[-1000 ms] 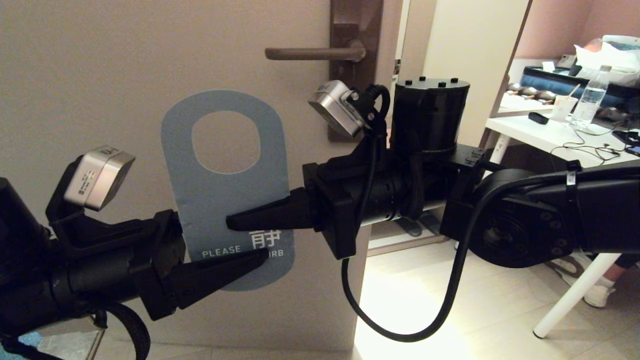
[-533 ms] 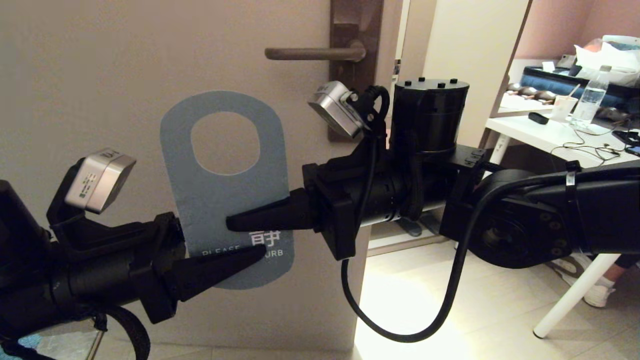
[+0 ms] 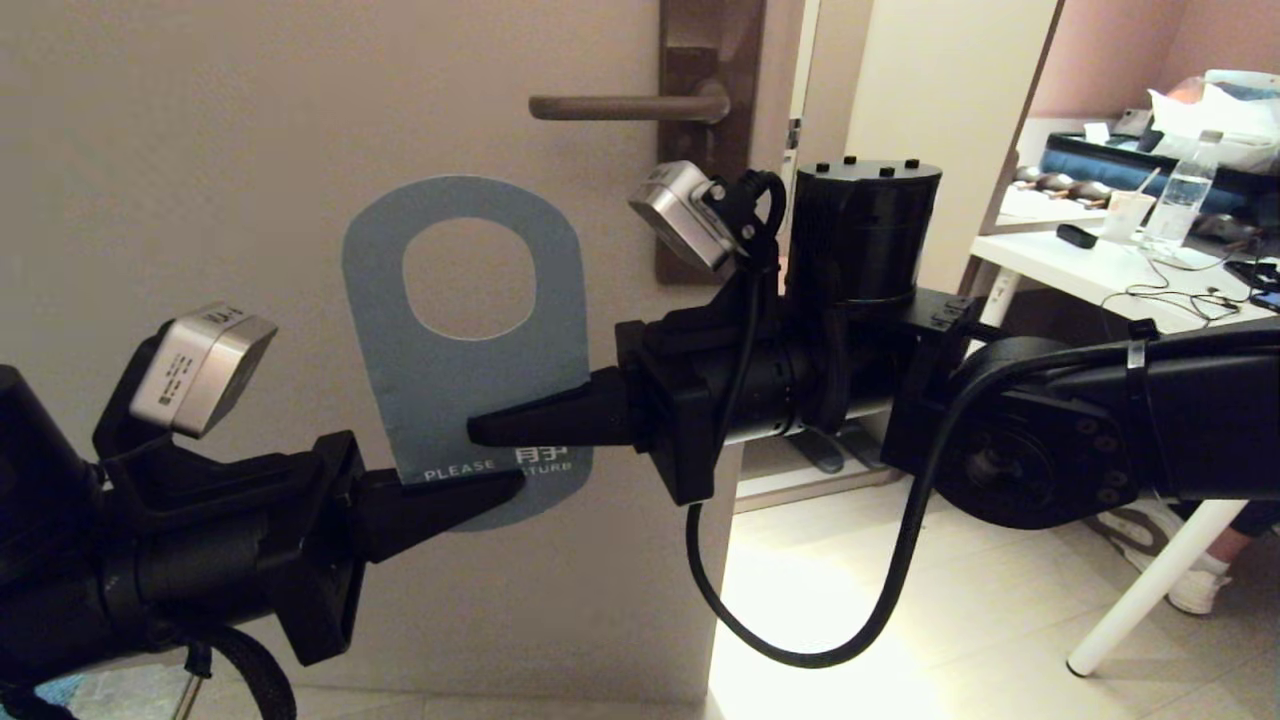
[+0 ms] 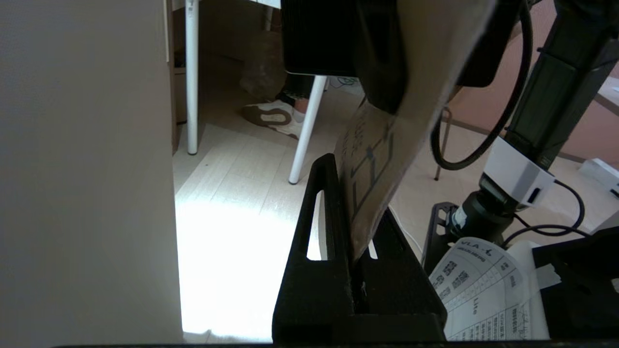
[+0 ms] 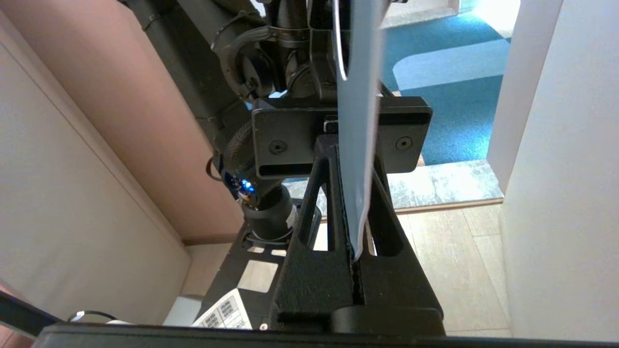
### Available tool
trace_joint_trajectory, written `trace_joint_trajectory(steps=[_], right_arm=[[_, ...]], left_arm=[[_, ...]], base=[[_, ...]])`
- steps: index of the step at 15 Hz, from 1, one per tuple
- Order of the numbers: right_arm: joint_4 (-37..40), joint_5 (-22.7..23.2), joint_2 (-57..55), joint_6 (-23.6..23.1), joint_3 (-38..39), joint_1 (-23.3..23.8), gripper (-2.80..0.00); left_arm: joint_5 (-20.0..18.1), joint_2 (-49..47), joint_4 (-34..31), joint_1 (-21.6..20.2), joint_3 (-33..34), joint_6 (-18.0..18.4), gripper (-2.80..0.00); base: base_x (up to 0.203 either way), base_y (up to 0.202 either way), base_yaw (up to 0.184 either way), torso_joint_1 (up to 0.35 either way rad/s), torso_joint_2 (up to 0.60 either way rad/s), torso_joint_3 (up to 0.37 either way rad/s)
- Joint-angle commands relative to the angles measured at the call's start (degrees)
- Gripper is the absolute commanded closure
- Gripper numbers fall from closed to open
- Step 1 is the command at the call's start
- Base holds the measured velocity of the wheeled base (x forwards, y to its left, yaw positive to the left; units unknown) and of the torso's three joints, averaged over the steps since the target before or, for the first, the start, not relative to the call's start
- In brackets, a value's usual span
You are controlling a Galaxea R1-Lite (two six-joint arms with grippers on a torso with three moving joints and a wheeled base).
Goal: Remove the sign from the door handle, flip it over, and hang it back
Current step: Hand it to the other hand
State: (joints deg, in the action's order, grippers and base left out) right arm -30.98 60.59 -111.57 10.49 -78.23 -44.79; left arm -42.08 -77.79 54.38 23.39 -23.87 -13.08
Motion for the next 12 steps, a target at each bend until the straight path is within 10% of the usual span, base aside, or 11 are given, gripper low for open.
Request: trace_joint_trajectory(steps=[1,8,9,12], right_arm=[[-0.05,0.58,-0.14,0.05,0.00,-0.04,0.00],[-0.05,0.41,-0.58,0.05,-0.09,-0.04,0.00],[-0.05,0.49,-0.52,0.05,-0.08,-0.04,-2.80],[-0.13,0.18,-0.67,-0.12,-0.12,-0.04,-2.80]], left_arm=[[0.07,0.00,0.45,-0.01,-0.04,-0.11,0.00],[0.03,0.58,0.46,0.04,0.05,-0.11,0.00],[0.07,0.78,0.46,0.01,0.05,-0.11,0.00],[-0.01,1.15,0.46,0.07,0.49,-0.11,0.00]], base=[[0.000,0.000,0.000,0.000,0.00,0.000],[0.000,0.000,0.000,0.000,0.00,0.000],[0.000,0.000,0.000,0.000,0.00,0.000],[0.000,0.000,0.000,0.000,0.00,0.000]])
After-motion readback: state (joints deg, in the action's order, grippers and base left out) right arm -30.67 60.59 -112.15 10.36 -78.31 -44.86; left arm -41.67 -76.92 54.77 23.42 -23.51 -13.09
